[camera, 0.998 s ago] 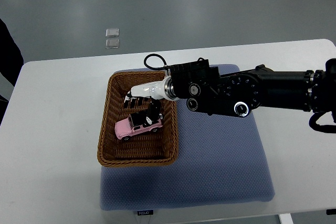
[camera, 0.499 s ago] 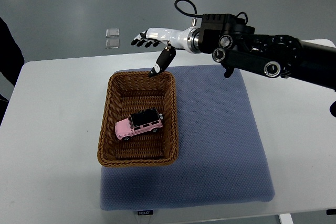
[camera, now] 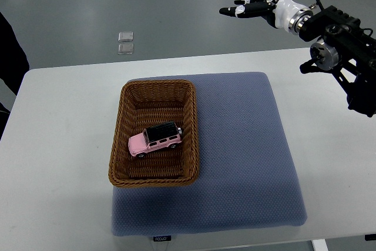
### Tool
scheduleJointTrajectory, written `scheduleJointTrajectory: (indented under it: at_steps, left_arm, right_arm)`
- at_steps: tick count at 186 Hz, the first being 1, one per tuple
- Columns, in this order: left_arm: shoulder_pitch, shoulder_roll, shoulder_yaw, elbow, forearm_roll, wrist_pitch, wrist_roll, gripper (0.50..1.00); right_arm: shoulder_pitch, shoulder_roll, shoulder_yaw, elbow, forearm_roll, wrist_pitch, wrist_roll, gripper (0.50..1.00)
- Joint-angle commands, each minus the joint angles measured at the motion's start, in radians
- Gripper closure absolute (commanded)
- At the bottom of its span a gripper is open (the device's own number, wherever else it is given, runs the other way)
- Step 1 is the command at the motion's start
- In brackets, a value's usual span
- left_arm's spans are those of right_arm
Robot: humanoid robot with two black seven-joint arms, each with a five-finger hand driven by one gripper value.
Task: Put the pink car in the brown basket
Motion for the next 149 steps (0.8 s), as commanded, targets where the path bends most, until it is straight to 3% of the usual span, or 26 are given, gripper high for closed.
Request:
scheduleJointTrajectory:
  at_steps: [1,21,52,85,108,149]
  left_arm:
    - [0.0,0.0,0.0,0.0,0.0,0.0,0.0,0.5]
    - [0.0,0.0,0.0,0.0,0.0,0.0,0.0,0.5]
    - [0.0,0.0,0.0,0.0,0.0,0.0,0.0,0.5]
    - [0.0,0.0,0.0,0.0,0.0,0.0,0.0,0.5]
    - [0.0,0.0,0.0,0.0,0.0,0.0,0.0,0.5]
    - [0.0,0.0,0.0,0.0,0.0,0.0,0.0,0.5]
  right_arm:
    - [-0.068,0.05,0.114,-0.02,0.101,-0.001,0.006,0.597]
    - [-0.115,0.067,0.177,-0.051,0.187,-0.001,0.019,0.597]
    - [-0.175,0.109,0.206,-0.114,0.296,-0.001,0.131,0.595]
    - [-0.195,0.118,0.206,-0.195,0.443,0.002,0.141,0.597]
    - [-0.212,0.133,0.206,-0.256,0.5,0.002,0.204,0.597]
    - [-0.217,0.135,0.199,-0.302,0.563,0.005,0.21,0.595]
